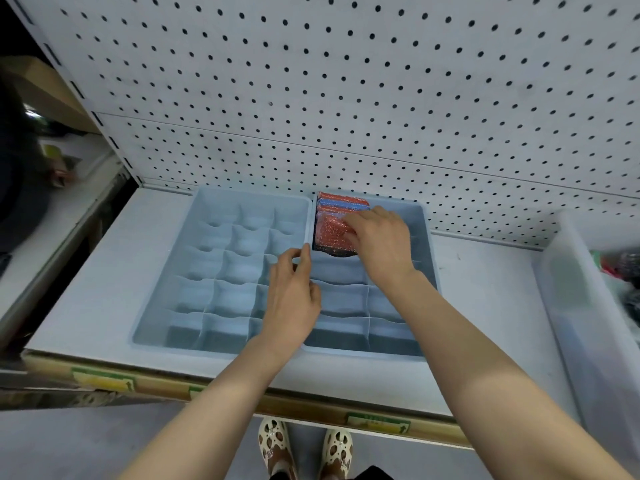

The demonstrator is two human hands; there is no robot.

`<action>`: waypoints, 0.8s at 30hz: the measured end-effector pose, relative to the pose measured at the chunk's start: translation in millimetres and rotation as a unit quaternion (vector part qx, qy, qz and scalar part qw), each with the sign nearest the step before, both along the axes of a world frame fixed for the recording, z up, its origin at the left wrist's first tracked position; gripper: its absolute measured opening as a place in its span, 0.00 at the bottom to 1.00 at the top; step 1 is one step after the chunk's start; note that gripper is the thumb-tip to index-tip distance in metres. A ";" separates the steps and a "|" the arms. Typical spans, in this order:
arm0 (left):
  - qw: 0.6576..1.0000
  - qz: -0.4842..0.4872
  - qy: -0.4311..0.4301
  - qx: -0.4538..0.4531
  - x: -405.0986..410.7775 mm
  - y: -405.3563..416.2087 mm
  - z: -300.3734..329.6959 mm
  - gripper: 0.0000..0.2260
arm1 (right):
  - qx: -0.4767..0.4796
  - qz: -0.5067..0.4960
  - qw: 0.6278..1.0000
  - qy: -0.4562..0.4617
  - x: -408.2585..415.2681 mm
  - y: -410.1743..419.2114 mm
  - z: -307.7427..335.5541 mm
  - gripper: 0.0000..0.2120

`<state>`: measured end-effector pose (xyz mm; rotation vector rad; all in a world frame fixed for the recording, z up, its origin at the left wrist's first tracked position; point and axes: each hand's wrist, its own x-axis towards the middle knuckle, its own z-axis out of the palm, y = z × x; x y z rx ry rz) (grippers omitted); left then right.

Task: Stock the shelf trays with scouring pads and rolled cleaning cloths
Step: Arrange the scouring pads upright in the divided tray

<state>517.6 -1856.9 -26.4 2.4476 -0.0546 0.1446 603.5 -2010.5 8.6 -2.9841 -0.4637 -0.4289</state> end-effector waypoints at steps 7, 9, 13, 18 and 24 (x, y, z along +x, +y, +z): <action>1.000 -0.006 0.007 0.030 -1.4 2.7 6.0 0.27 | -0.035 0.050 0.998 0.027 -11.2 12.8 -21.9 0.14; 0.999 -0.011 0.009 0.037 -1.1 3.8 6.5 0.27 | 0.007 0.024 1.000 0.020 -9.1 6.5 -19.2 0.12; 0.999 -0.019 0.010 0.047 -0.1 5.3 5.7 0.28 | 0.118 -0.008 0.993 -0.005 -11.7 1.2 -20.0 0.05; 0.998 -0.006 0.014 0.062 1.2 8.6 6.2 0.28 | 0.144 0.029 0.989 0.009 -16.3 -6.6 -32.3 0.09; 0.999 -0.014 0.011 0.052 0.8 8.9 9.7 0.28 | 0.066 -0.007 0.998 -0.013 -4.2 -1.2 -34.1 0.24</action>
